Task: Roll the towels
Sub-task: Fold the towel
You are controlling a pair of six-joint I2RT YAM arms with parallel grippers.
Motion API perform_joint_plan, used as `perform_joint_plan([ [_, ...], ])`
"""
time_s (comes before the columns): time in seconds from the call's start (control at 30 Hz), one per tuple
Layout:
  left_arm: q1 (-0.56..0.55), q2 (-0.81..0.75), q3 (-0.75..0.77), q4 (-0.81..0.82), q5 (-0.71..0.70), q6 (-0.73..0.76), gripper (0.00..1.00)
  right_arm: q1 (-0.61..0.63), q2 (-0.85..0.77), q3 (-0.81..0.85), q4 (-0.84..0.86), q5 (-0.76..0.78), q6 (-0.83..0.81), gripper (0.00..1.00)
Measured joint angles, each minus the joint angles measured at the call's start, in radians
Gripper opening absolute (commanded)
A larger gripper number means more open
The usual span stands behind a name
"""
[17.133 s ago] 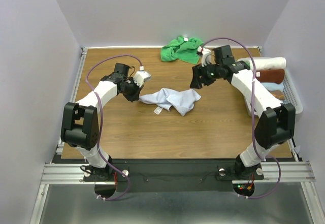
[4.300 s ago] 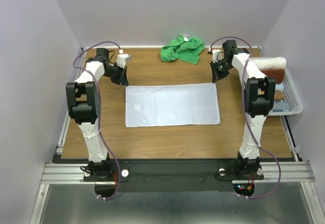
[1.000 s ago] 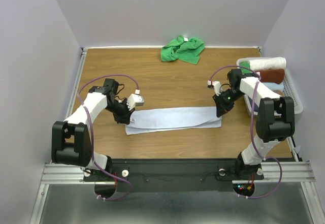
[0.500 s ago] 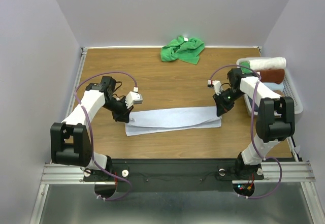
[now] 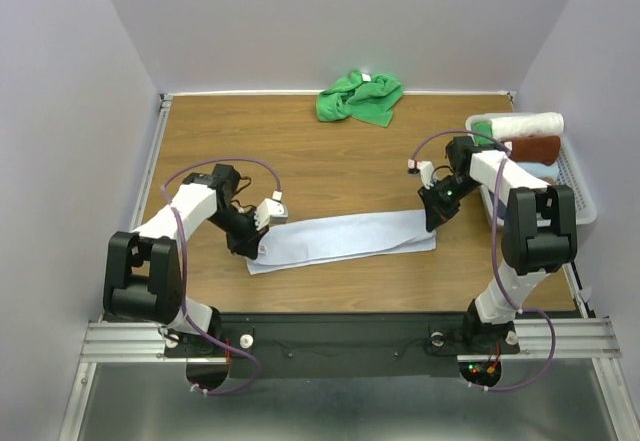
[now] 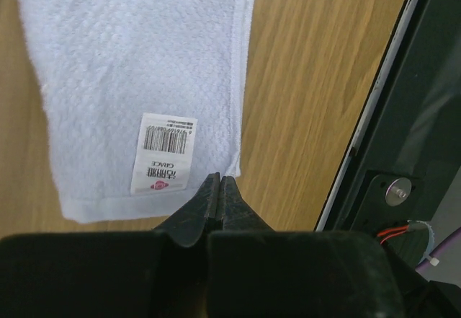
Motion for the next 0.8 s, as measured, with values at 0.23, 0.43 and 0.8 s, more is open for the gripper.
perform_joint_plan([
  [0.23,-0.094,0.065,-0.071,0.09,-0.043,-0.045,0.27,0.0,0.021,0.0,0.005,0.001,0.008,0.48],
  [0.43,-0.095,0.064,-0.069,0.113,-0.082,-0.08,0.48,0.0,0.011,0.017,-0.014,0.001,0.014,0.59],
  [0.8,-0.062,-0.015,0.078,0.101,-0.076,-0.164,0.4,0.005,0.038,0.253,-0.033,-0.025,0.067,0.31],
])
